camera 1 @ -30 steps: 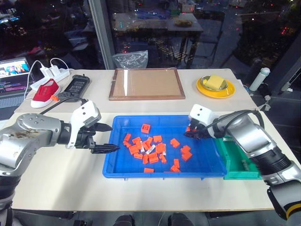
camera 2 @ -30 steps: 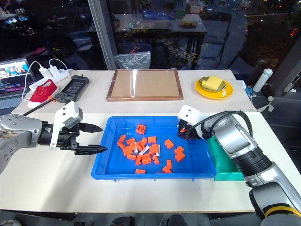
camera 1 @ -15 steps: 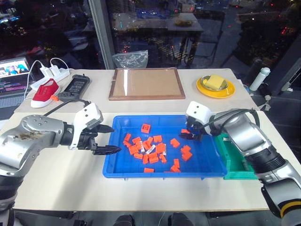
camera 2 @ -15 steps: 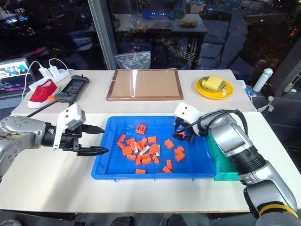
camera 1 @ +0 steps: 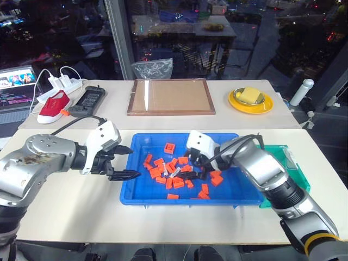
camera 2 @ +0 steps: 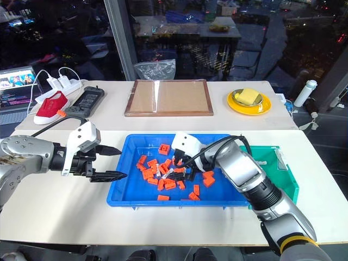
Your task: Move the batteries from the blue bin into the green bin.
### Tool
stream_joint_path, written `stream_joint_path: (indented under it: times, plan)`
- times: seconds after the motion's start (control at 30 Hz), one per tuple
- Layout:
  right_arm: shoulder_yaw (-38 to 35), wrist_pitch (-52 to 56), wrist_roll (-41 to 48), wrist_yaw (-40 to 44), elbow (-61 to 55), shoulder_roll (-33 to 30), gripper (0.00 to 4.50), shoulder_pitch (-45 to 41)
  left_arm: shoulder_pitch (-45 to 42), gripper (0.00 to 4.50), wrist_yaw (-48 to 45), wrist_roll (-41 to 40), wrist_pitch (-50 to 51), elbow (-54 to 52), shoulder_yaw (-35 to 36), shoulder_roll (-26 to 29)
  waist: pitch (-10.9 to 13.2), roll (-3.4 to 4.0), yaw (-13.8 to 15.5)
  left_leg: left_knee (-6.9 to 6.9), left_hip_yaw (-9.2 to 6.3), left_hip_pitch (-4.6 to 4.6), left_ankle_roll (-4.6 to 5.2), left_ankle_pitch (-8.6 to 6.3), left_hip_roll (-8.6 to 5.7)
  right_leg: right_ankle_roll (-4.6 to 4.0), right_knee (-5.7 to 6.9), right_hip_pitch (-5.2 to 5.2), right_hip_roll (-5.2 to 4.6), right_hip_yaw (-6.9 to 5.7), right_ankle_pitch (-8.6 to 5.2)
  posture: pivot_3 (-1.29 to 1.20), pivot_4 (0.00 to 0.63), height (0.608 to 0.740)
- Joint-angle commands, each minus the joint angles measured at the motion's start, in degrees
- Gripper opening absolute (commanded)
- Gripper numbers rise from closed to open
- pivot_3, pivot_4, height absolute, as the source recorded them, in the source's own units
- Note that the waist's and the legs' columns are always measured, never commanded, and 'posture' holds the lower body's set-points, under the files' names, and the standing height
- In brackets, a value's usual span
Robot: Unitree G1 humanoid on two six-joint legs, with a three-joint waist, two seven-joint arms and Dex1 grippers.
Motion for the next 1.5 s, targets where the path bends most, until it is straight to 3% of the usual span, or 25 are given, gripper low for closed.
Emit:
stream_joint_path:
  times: [0.03,0.13,0.23,0.6,0.8,0.93,1.03,1.1,1.37,1.5]
  plan:
    - [-0.14,-1.85,-0.83,-0.91,1.2,0.64,4.46,0.04,-0.43,4.5,0.73,-1.38,1.03,-2.21,1.83,0.29,0.0,0.0,-0.1,0.0,0.0,0.0,0.0,0.0,0.01,0.0,0.0,0.0,0.01,0.0,0.0,0.0,0.15,0.74]
    - [0.35,-2.88,-1.68,-1.71,2.91,1.08,4.46,0.08,-0.66,4.5,0.84,-2.23,1.51,-2.8,1.71,0.17,0.0,0.0,-0.14,-0.01,0.0,0.03,0.0,0.0,0.01,0.0,0.04,0.0,0.02,0.0,0.0,0.0,0.15,0.74]
    - [0.12,-4.18,-2.24,-2.37,3.65,1.62,3.73,0.57,-0.99,4.5,0.75,-2.84,1.95,-2.64,2.0,0.29,0.0,0.0,-0.11,-0.01,0.0,0.02,0.0,0.0,0.01,0.0,0.04,-0.01,0.01,0.0,0.0,0.0,0.15,0.74]
    - [-2.69,-4.11,-2.0,-1.47,2.13,0.55,0.04,0.65,-1.84,4.5,0.64,-3.15,1.59,-1.7,1.33,0.57,0.0,0.0,-0.14,0.0,0.0,0.02,0.0,0.0,0.01,0.0,0.07,-0.02,0.02,0.0,0.0,0.0,0.15,0.74]
    - [-8.6,-2.13,1.06,-1.01,1.46,-0.35,0.04,-1.99,-1.83,4.5,0.37,-3.07,1.36,-1.57,1.09,0.54,0.0,0.0,-0.1,0.0,0.0,0.01,0.0,0.0,0.0,0.0,0.05,-0.01,0.01,0.0,0.0,0.0,0.15,0.74]
    - [-7.25,-4.03,-1.36,-0.76,1.96,-4.07,0.04,-2.24,-2.11,4.5,0.07,-2.89,1.01,-1.22,0.63,0.27,0.0,0.0,-0.05,-0.01,0.0,0.02,0.0,0.0,0.0,0.0,0.05,-0.01,0.0,0.0,0.0,0.0,0.15,0.74]
    - [-5.55,-3.16,-0.5,3.27,-0.5,-8.9,0.78,-0.99,-2.14,4.5,-0.09,-2.91,0.97,-1.28,0.48,0.25,0.0,0.0,0.04,-0.01,0.01,0.0,0.0,0.0,-0.01,0.0,0.03,-0.01,-0.01,0.0,0.0,0.0,0.15,0.74]
    - [-5.19,-2.67,-0.12,4.64,-2.32,-10.65,1.52,-0.4,-2.11,4.5,-0.43,-2.89,0.9,-1.34,0.29,0.42,0.0,-0.01,0.12,0.0,0.01,-0.02,0.0,0.0,-0.02,0.01,-0.02,-0.01,-0.03,0.0,0.0,0.0,0.15,0.74]
    - [-2.71,-1.38,-1.45,4.36,-3.12,-10.76,4.19,0.78,-2.28,4.5,-0.87,-1.94,0.01,-0.78,-0.65,0.27,0.01,-0.01,-0.32,-0.04,0.01,0.04,0.0,0.0,0.04,0.0,0.01,-0.01,0.05,0.0,0.0,0.0,0.15,0.74]
    - [-2.05,0.38,0.02,4.6,-4.55,-9.45,4.19,1.57,-1.88,4.5,-1.15,-1.34,-0.54,-0.58,-0.81,0.7,0.01,-0.02,-0.07,-0.03,0.01,0.0,0.0,0.0,0.02,0.0,-0.01,-0.01,0.03,0.0,0.0,0.0,0.15,0.74]
